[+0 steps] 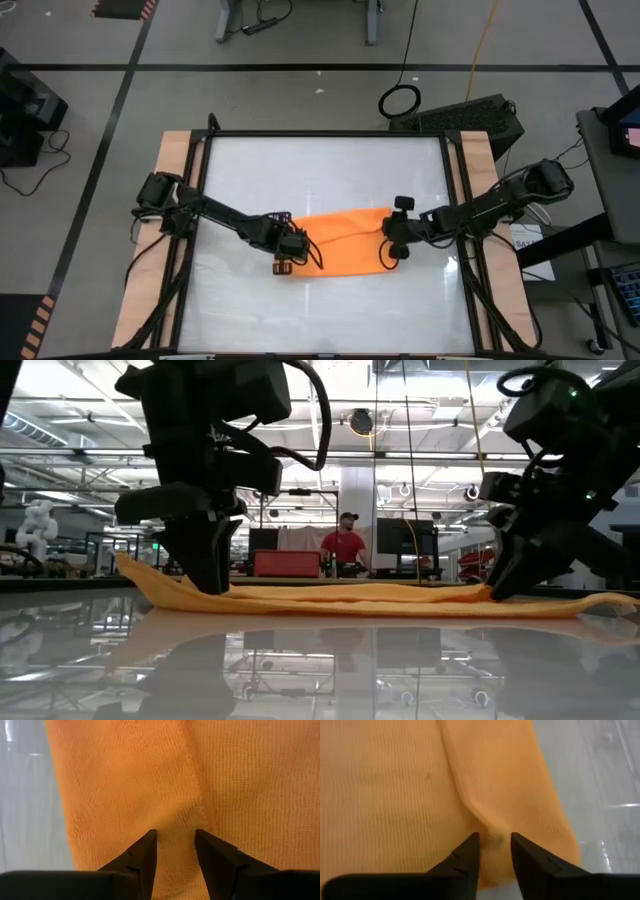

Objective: Roll towel
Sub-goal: Fold the orange towel

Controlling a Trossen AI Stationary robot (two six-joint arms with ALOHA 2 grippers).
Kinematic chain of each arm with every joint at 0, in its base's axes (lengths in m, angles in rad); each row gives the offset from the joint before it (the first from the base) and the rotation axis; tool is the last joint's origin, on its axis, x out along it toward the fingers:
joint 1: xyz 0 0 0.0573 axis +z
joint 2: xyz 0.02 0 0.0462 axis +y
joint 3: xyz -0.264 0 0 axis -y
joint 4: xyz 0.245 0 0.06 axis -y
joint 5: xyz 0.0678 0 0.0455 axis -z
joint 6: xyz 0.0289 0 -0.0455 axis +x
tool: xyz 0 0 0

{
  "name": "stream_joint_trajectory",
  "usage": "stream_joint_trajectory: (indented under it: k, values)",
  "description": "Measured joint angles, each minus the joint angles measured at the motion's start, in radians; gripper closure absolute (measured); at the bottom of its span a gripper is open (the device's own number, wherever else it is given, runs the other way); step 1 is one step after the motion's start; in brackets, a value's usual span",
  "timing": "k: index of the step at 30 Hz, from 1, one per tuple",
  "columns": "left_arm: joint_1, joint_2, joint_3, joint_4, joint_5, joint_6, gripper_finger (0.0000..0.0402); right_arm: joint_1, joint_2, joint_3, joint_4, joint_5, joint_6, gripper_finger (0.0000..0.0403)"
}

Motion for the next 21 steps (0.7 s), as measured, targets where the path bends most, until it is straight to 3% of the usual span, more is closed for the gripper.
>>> stream_joint_trajectory:
  k: [8,21]
  values:
    - [0.000,0.000,0.000,-0.007,0.000,0.000,0.0260,-0.045,0.000,0.000,0.041,-0.051,-0.054,0.0397]
    - [-0.009,-0.011,0.000,0.006,0.000,0.000,0.0260,-0.059,0.000,0.008,0.052,-0.074,-0.047,0.0402]
